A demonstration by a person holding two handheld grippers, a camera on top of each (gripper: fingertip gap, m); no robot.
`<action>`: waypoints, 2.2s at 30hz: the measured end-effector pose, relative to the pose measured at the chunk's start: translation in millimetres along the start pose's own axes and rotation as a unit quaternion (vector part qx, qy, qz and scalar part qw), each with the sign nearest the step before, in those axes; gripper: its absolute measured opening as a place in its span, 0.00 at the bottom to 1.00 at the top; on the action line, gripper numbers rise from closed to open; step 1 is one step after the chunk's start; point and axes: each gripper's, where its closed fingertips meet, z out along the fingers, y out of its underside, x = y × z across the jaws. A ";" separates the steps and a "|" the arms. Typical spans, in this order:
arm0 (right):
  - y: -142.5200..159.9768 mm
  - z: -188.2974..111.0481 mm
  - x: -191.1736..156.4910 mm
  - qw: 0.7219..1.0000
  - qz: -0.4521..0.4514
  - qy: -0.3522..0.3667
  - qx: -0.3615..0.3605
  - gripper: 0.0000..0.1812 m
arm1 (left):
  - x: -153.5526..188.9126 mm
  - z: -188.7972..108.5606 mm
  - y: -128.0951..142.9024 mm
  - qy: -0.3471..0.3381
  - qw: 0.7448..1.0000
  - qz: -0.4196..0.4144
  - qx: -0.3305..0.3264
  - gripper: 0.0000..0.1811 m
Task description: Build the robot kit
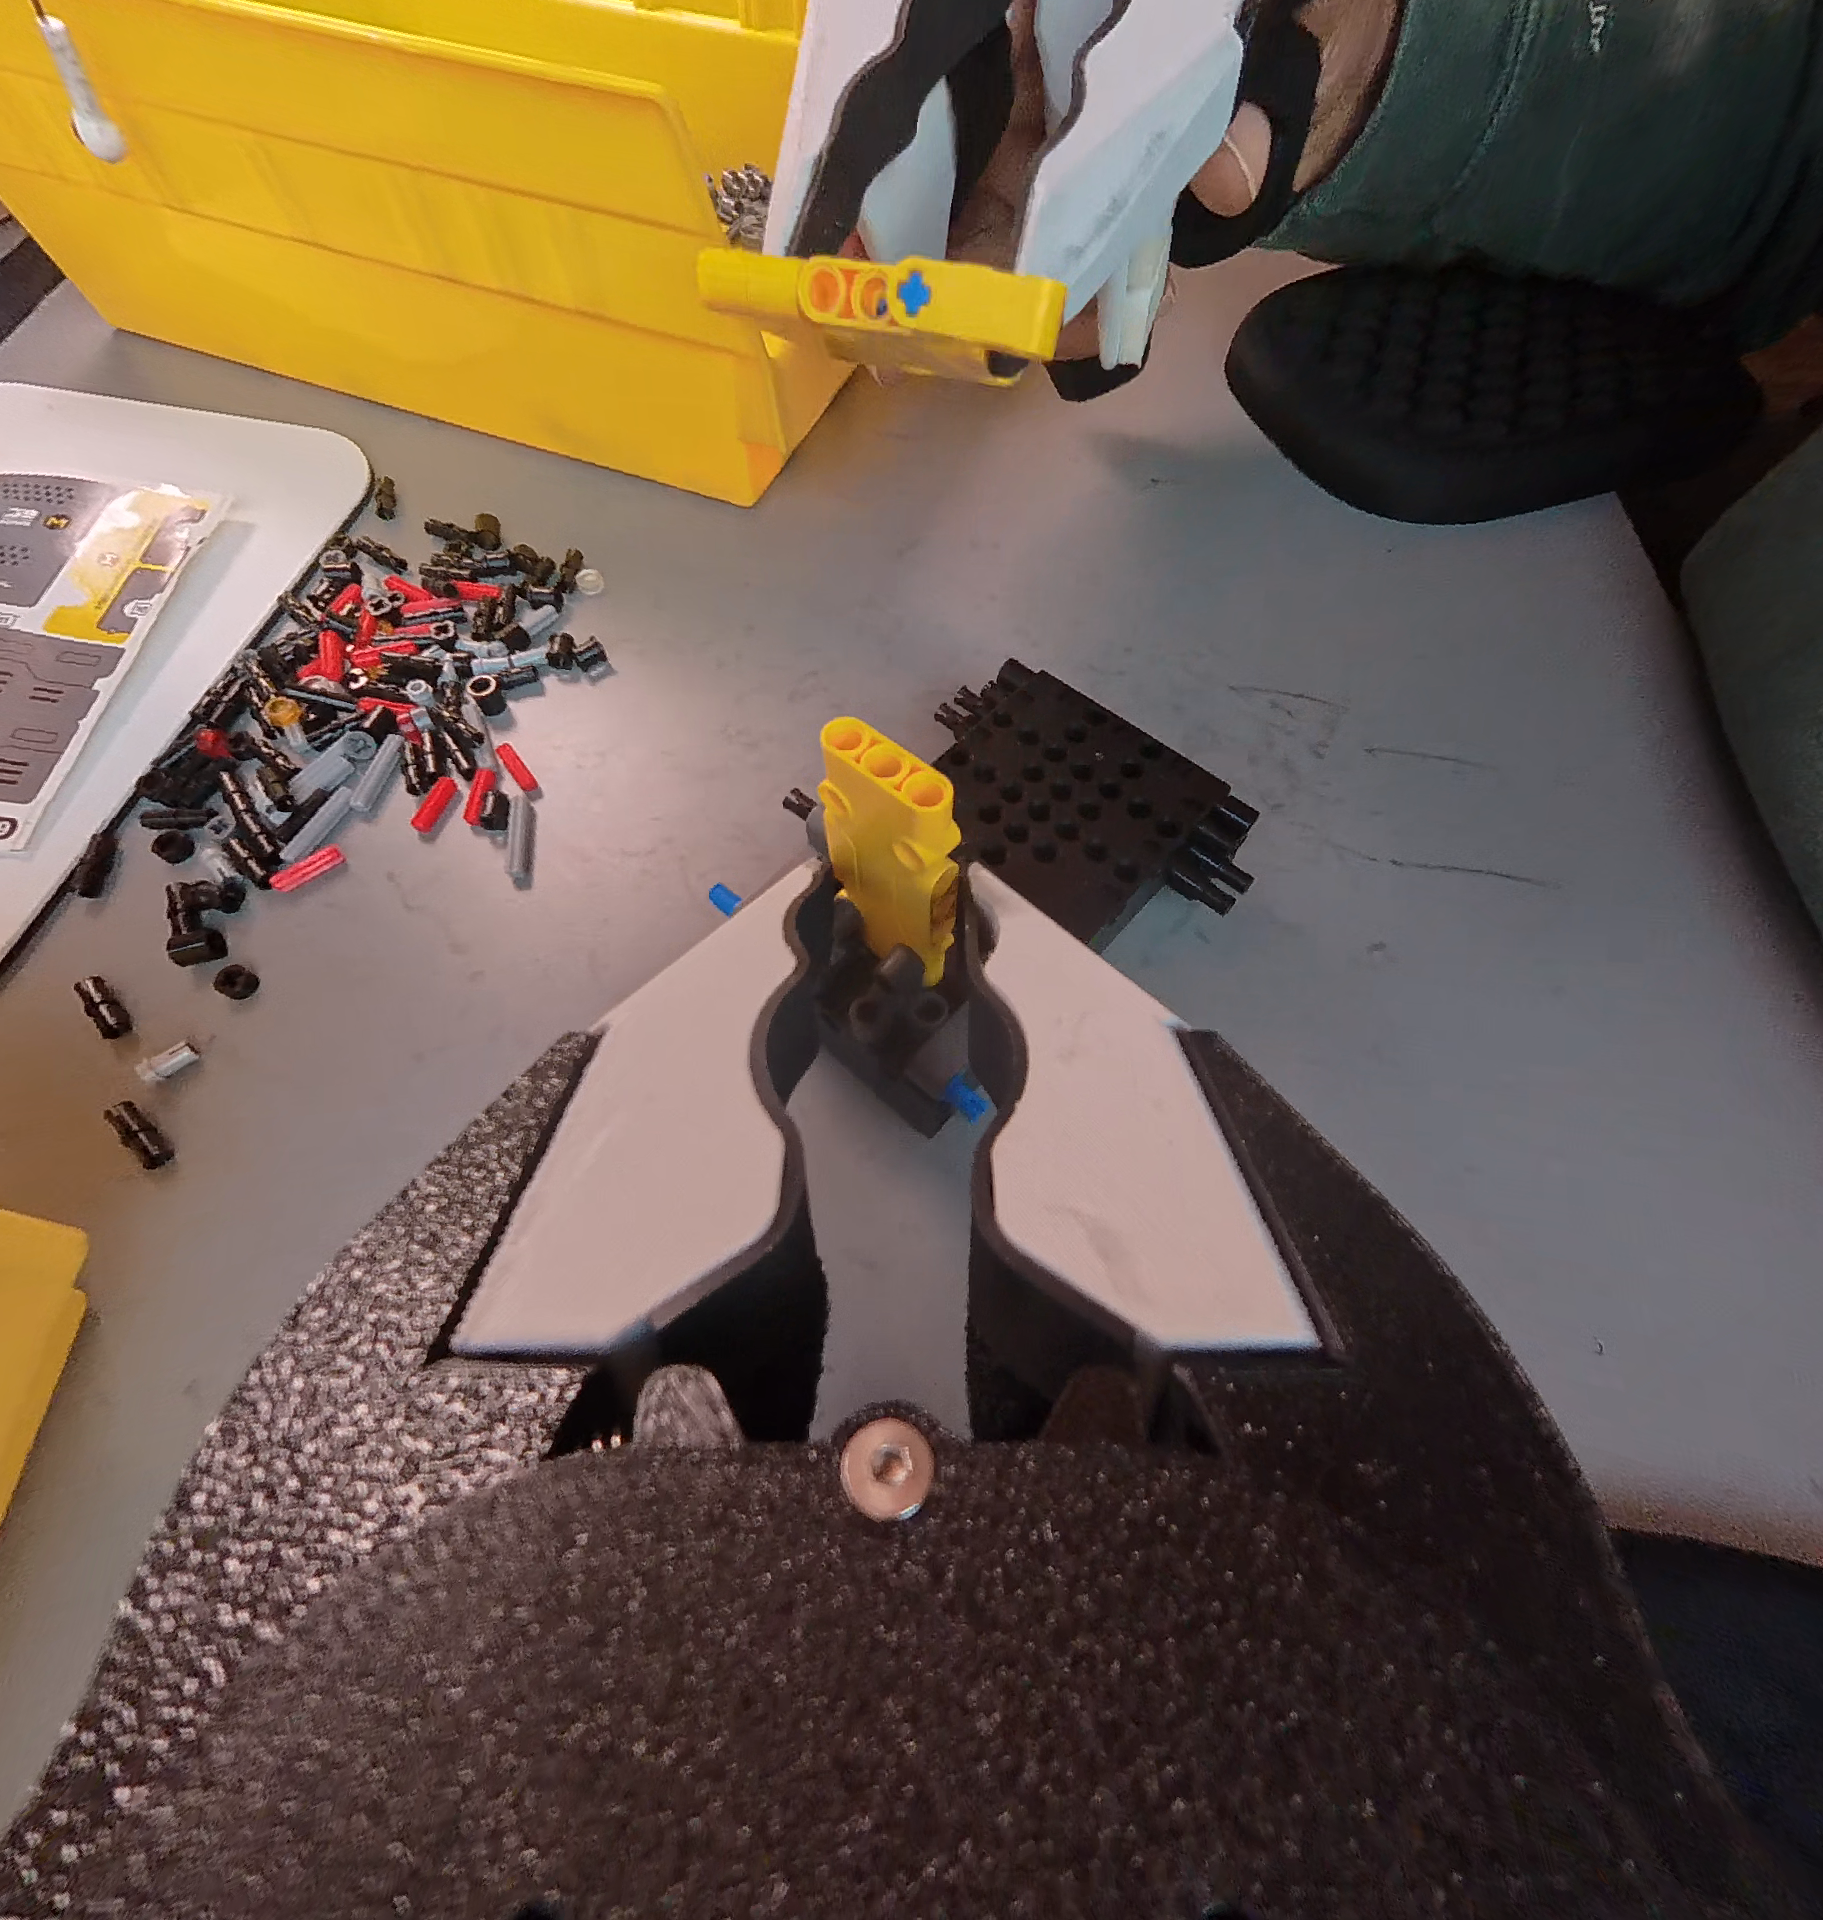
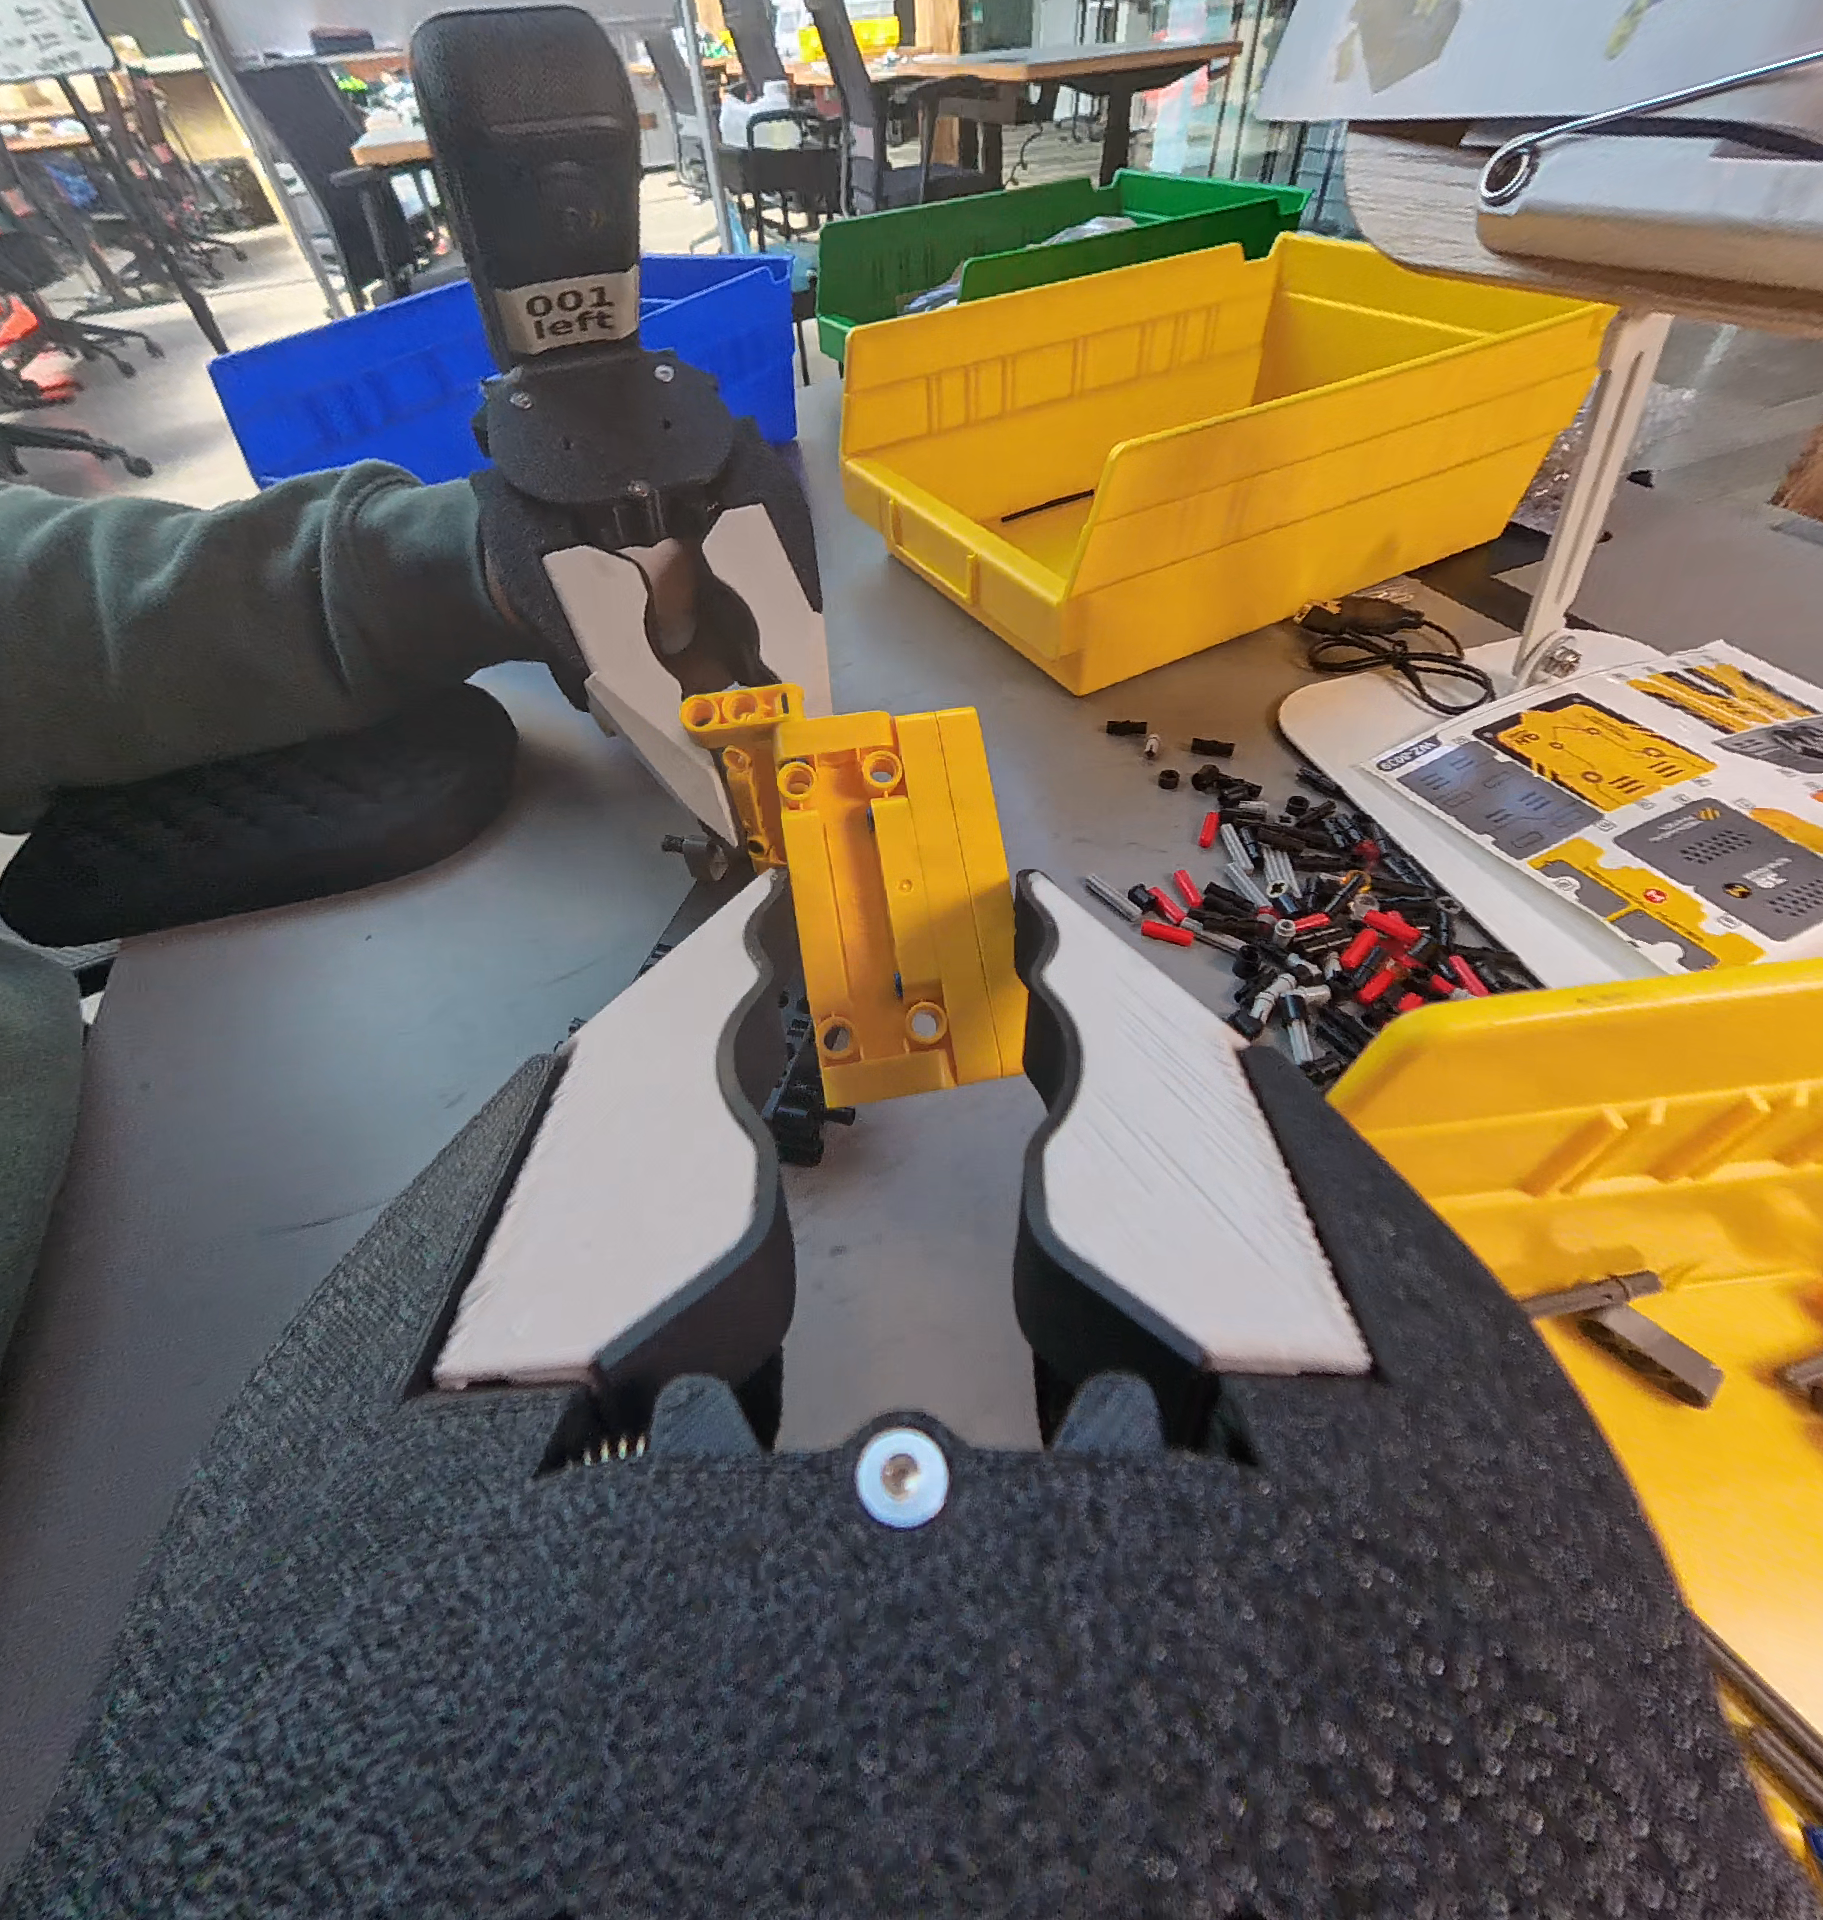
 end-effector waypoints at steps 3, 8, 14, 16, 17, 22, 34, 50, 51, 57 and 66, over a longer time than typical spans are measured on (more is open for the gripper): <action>-0.8 0.7 4.6 1.000 0.006 0.016 0.011 0.23 | -0.5 1.1 1.3 -0.013 1.000 0.005 -0.004 0.12; 3.2 2.6 9.5 0.999 0.009 0.035 0.012 0.23 | -17.1 -1.2 3.3 -0.077 0.997 -0.025 -0.012 0.10; 1.1 -3.4 17.3 0.998 0.010 0.055 0.019 0.23 | -40.7 -25.7 16.0 -0.220 0.964 -0.145 -0.027 0.11; 0.5 -5.9 20.0 0.998 0.011 0.060 0.022 0.23 | -24.6 -29.7 19.6 -0.214 0.960 -0.176 -0.039 0.18; 0.9 -6.7 20.7 0.998 0.012 0.060 0.022 0.23 | -11.2 -30.0 21.6 -0.196 0.962 -0.185 -0.049 0.25; 0.9 -8.5 24.0 0.998 0.024 0.059 0.026 0.23 | 57.7 -48.1 17.9 -0.084 0.983 -0.137 -0.090 0.25; 7.4 -4.5 13.6 0.999 0.016 0.043 0.010 0.23 | 31.5 -38.4 34.6 0.030 0.993 -0.006 -0.113 0.42; 15.7 4.6 4.2 0.999 0.014 0.034 -0.003 0.23 | 26.7 -3.8 -0.8 -0.184 0.954 -0.234 -0.042 0.44; 15.8 4.5 3.6 0.999 0.013 0.034 -0.003 0.23 | 31.7 -5.0 -5.8 -0.183 0.957 -0.220 -0.040 0.44; 14.7 4.9 3.4 0.999 0.018 0.033 0.001 0.23 | 34.2 -25.9 -2.4 -0.140 0.983 -0.076 -0.091 0.26; 15.6 4.4 8.2 0.999 0.022 0.044 0.004 0.23 | 33.6 1.2 -4.3 -0.097 0.984 -0.105 -0.105 0.04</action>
